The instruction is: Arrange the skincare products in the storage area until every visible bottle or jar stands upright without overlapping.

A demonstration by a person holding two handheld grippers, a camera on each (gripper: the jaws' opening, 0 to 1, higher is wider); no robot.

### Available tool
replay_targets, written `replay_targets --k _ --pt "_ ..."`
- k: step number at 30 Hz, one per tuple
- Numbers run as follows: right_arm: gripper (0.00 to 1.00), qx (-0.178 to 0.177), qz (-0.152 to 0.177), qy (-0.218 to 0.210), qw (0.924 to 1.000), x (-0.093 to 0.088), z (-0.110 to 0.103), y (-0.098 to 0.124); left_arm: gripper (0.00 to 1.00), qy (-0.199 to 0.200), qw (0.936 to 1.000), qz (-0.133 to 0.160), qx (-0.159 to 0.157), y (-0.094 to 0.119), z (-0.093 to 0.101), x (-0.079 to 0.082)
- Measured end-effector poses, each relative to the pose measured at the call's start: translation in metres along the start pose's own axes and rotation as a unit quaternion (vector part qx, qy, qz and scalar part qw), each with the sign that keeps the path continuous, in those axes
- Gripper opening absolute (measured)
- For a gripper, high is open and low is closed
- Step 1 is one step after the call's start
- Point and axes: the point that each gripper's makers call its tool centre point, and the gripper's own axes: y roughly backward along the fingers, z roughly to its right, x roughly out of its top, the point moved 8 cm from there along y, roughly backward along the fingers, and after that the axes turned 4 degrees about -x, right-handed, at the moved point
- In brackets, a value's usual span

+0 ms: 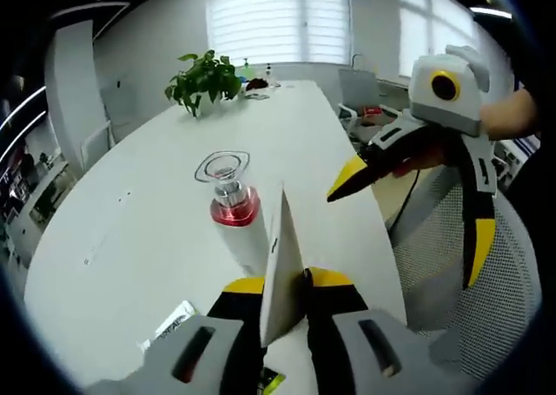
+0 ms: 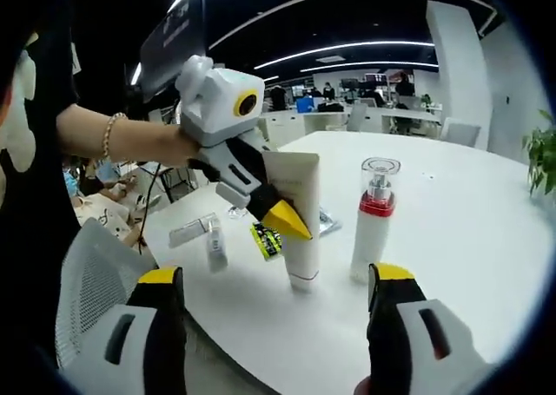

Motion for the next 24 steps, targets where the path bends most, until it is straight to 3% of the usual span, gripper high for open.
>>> replay_targets --k 10,24 --pt "0.88 -0.010 0.001 -0.006 0.9999 -0.001 0.002 0.002 0.16 -0.004 0.9999 0.008 0.006 -0.008 -0.033 0.006" --pt "0.87 -0.011 0.001 -0.009 0.9999 -0.002 0.003 0.001 0.16 -0.015 0.9998 0.012 0.002 -0.012 -0.041 0.012"
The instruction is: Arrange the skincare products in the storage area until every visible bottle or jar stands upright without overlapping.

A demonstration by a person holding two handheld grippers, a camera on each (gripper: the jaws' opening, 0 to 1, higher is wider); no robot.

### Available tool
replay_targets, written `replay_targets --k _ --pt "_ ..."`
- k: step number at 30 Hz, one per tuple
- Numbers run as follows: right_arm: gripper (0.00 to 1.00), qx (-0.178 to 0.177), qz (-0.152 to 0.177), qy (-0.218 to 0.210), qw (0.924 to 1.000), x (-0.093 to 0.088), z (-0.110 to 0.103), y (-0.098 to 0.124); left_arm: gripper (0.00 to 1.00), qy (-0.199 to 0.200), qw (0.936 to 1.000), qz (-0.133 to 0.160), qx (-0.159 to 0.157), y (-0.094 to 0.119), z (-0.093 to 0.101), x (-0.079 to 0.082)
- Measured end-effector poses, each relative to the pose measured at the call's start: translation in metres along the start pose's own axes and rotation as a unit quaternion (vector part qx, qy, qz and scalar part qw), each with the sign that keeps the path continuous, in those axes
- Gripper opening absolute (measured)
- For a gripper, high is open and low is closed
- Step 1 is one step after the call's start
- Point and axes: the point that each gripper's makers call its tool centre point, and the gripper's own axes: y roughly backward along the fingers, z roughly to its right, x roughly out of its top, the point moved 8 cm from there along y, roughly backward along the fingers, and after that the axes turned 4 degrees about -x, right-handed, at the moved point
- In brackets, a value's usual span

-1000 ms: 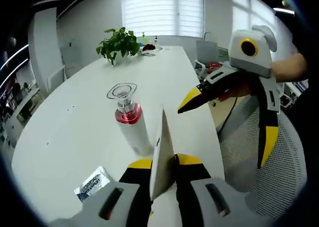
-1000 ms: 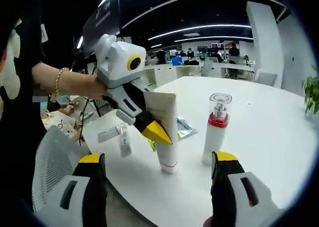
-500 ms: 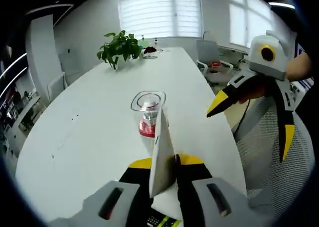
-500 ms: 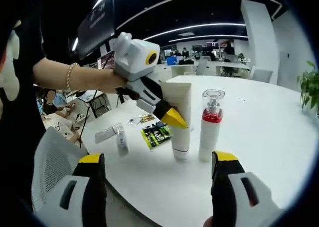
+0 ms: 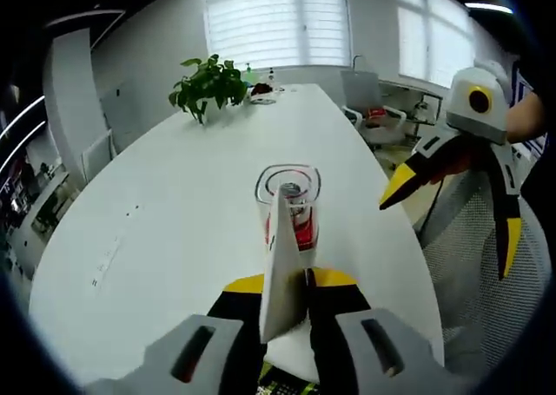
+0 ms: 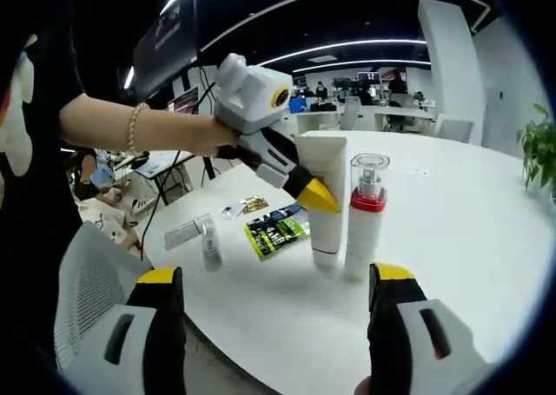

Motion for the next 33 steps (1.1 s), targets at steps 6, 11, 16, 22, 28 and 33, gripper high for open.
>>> replay_targets --k 6,11,16,22,28,33 --pt "0.87 0.000 0.000 -0.001 1.0000 0.000 0.000 0.000 0.17 0.003 1.0000 0.002 0.000 -0.001 -0.002 0.000" --pt "0.87 0.000 0.001 0.000 1.0000 0.000 0.000 0.000 0.23 0.013 0.9998 0.012 0.005 -0.001 0.000 0.000" --pt "0.87 -0.002 0.000 0.000 1.0000 0.000 0.001 0.000 0.27 0.017 0.9997 0.015 0.009 0.001 -0.002 0.000" --pt "0.87 -0.001 0.000 0.002 1.0000 0.001 0.001 0.000 0.34 0.019 0.9996 0.015 0.014 0.007 0.001 -0.002" --pt "0.88 0.004 -0.002 0.006 1.0000 0.000 -0.001 0.000 0.42 0.034 0.9988 0.019 0.031 0.018 0.001 -0.009" --pt "0.88 0.010 -0.001 0.010 0.9999 0.002 -0.003 0.000 0.51 0.058 0.9968 0.024 0.049 0.031 0.006 -0.017"
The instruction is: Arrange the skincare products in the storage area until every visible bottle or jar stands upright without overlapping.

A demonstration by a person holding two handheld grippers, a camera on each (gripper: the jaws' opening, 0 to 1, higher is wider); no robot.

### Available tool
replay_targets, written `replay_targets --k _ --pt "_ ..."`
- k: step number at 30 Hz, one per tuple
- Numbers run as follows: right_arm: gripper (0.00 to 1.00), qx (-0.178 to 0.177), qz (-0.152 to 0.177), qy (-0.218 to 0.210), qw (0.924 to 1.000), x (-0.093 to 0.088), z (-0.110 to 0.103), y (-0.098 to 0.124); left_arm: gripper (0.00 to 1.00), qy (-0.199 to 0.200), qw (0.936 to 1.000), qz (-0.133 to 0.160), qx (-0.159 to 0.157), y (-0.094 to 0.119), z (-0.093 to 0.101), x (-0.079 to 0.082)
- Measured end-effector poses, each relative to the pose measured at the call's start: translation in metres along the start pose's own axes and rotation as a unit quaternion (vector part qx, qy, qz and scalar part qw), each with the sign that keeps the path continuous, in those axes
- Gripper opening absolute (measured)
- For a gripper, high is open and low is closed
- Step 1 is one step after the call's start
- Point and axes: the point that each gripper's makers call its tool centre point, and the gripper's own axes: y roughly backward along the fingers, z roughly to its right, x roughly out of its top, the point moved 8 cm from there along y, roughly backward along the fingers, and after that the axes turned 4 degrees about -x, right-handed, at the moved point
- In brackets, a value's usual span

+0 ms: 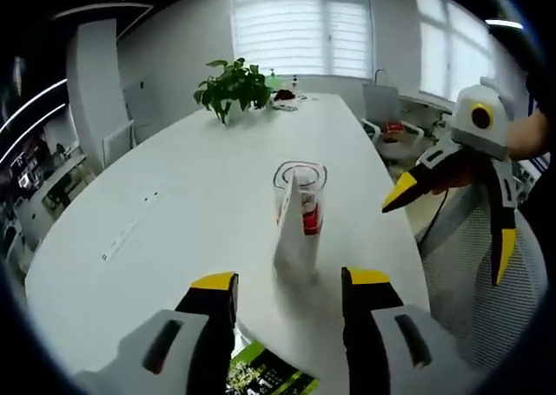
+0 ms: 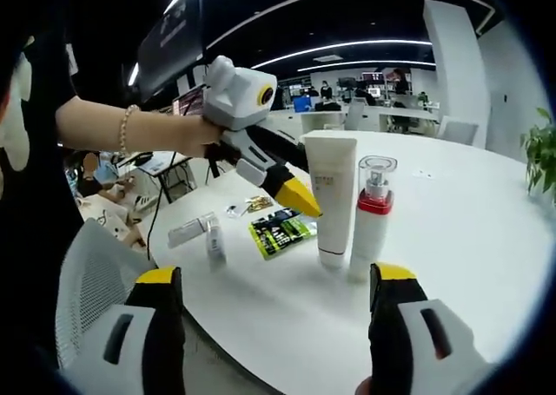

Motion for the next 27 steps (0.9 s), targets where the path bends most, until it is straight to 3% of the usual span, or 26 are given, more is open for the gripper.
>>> replay_targets --k 17,27 --pt "0.88 0.019 0.005 0.018 0.9997 0.007 -0.007 0.000 0.80 0.087 0.9944 0.014 0.057 0.049 0.025 -0.029" --pt "0.88 0.034 0.003 0.030 0.9990 0.010 -0.016 0.000 0.89 0.144 0.9850 0.026 0.091 0.079 0.045 -0.052"
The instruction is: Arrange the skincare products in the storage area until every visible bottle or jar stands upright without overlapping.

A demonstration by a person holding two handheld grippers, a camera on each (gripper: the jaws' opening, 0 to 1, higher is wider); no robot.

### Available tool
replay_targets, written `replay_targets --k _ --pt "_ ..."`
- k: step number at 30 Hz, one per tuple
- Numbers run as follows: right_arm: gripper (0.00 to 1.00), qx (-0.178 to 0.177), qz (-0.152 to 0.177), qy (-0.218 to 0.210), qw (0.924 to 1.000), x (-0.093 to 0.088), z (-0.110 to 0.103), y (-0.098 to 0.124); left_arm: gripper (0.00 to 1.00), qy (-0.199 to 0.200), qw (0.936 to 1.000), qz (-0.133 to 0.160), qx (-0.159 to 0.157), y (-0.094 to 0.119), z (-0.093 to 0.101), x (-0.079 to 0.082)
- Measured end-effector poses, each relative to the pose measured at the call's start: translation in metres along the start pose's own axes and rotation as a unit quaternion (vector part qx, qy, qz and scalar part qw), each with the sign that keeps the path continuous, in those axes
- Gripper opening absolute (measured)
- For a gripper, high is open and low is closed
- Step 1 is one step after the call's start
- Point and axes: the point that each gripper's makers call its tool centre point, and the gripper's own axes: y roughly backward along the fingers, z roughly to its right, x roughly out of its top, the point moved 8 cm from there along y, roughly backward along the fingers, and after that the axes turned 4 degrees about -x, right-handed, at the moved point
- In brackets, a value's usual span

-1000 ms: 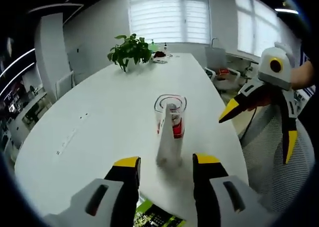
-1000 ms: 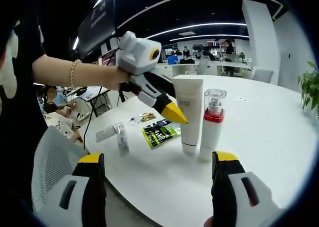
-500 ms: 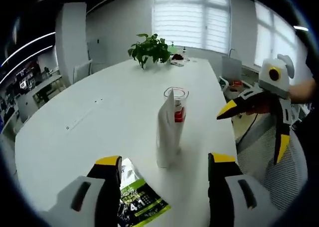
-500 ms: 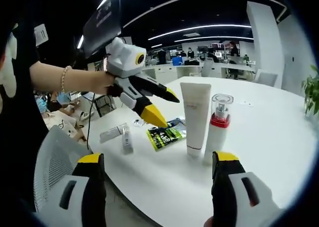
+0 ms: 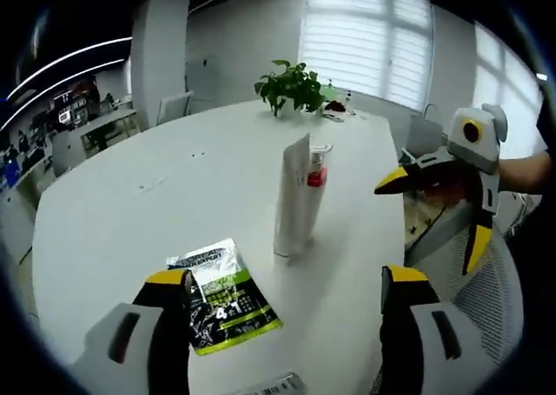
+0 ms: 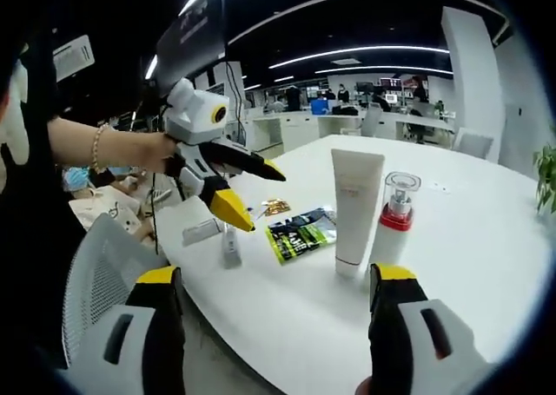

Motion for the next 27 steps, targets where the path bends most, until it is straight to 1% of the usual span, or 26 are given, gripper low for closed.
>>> replay_targets --k 5,7,9,13,15,18,20,25,27 --pt "0.88 0.009 -0.001 0.004 0.9999 0.001 -0.002 -0.001 0.92 0.024 0.9997 0.005 0.008 0.015 0.005 -0.012" --pt "0.88 0.011 -0.001 0.005 0.9999 0.001 -0.003 -0.001 0.94 0.036 0.9993 0.006 0.012 0.020 0.010 -0.018" --pt "0.88 0.012 -0.002 0.005 0.9999 0.001 -0.005 -0.001 0.94 0.047 0.9987 0.012 0.017 0.027 0.016 -0.022" --pt "0.88 0.012 -0.002 0.002 0.9999 0.000 -0.008 0.001 0.96 0.076 0.9965 0.025 0.025 0.039 0.027 -0.029" --pt "0.88 0.012 -0.002 0.001 0.9999 -0.001 -0.008 0.001 0.96 0.088 0.9950 0.032 0.034 0.045 0.028 -0.033" --pt "0.88 0.012 -0.004 -0.002 0.9999 -0.002 -0.011 0.002 0.96 0.112 0.9921 0.043 0.036 0.053 0.033 -0.039" --pt "0.88 0.012 -0.004 -0.003 0.9999 -0.003 -0.011 0.002 0.97 0.115 0.9916 0.047 0.039 0.056 0.038 -0.042" --pt "0.88 0.016 -0.007 -0.003 0.9999 -0.004 -0.015 0.001 0.98 0.118 0.9909 0.044 0.049 0.062 0.043 -0.051" --pt "0.88 0.017 -0.008 -0.002 0.9998 -0.004 -0.016 0.000 0.99 0.124 0.9896 0.046 0.057 0.065 0.044 -0.054"
